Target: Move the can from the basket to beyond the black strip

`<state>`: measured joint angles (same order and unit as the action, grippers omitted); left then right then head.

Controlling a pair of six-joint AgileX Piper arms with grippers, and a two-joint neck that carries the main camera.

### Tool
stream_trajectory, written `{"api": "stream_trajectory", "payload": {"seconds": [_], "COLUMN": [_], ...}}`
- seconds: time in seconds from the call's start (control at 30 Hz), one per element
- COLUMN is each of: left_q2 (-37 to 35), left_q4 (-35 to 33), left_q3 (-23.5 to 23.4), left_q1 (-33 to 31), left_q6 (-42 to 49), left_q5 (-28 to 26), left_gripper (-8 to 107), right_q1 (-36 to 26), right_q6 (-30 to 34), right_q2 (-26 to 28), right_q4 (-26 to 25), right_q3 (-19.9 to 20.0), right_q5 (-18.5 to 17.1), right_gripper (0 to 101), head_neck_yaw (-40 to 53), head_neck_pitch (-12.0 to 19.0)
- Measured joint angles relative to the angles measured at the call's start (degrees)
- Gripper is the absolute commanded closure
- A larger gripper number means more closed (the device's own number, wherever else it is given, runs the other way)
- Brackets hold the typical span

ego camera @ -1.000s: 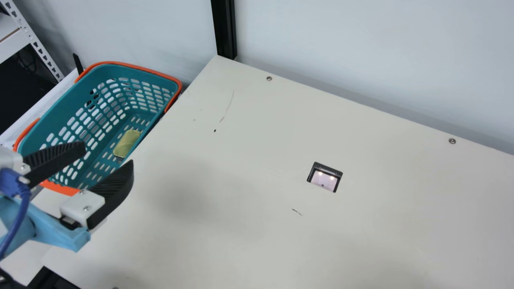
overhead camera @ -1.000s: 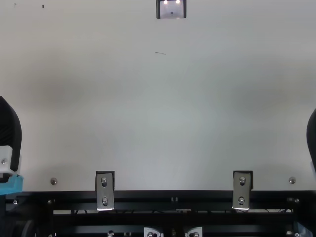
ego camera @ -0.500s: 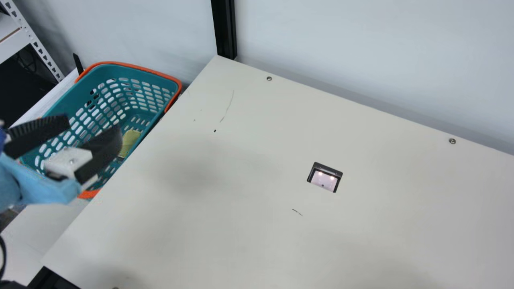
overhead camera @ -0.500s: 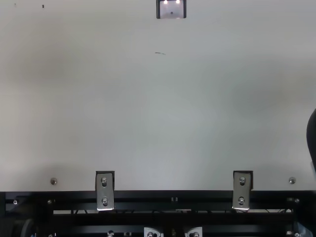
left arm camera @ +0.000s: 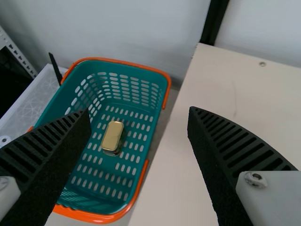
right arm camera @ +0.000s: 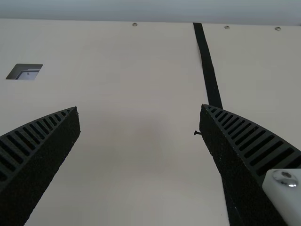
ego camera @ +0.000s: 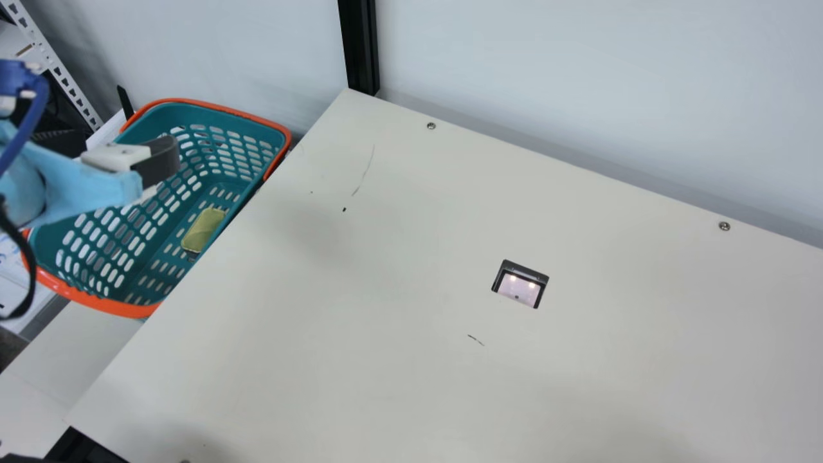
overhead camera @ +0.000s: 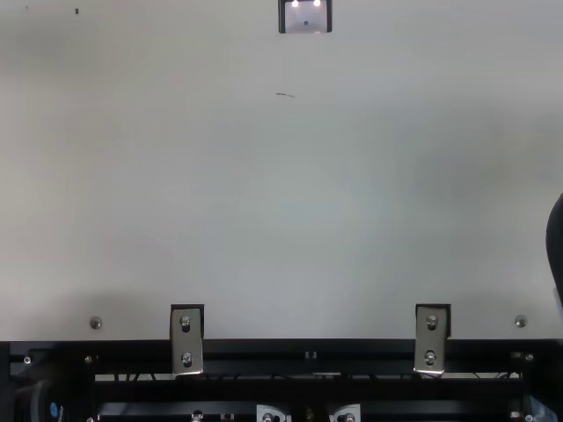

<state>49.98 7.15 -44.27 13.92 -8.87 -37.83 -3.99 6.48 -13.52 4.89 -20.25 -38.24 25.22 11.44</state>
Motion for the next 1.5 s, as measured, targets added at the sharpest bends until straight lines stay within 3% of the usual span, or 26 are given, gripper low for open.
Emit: {"api": "stream_trajectory", "payload": {"seconds": [0.33,0.53,1.03,1.5], "left_q2": [15.3,23.0,41.2,60.6], "left_q4": [-7.7,-10.2,-10.5,-9.8], "left_q3": [-4.2,-4.7,-5.8,-13.7], "left_q1": [13.9,18.6,19.1,18.2], "left_q6": [16.3,24.2,30.6,32.4], "left_q5": [4.2,6.1,13.3,17.0], "left_gripper": [9,9,9,9], "right_q1": [0.0,0.0,0.0,0.0], "right_q6": [0.0,0.0,0.0,0.0], "right_q2": [0.0,0.0,0.0,0.0], "right_q4": [0.0,0.0,0.0,0.0], "right_q3": [0.0,0.0,0.0,0.0], "right_q5": [0.0,0.0,0.0,0.0], "right_gripper": [0,0,0,0], "head_neck_yaw": [0.0,0.0,0.0,0.0], "head_neck_pitch": [0.0,0.0,0.0,0.0]}}
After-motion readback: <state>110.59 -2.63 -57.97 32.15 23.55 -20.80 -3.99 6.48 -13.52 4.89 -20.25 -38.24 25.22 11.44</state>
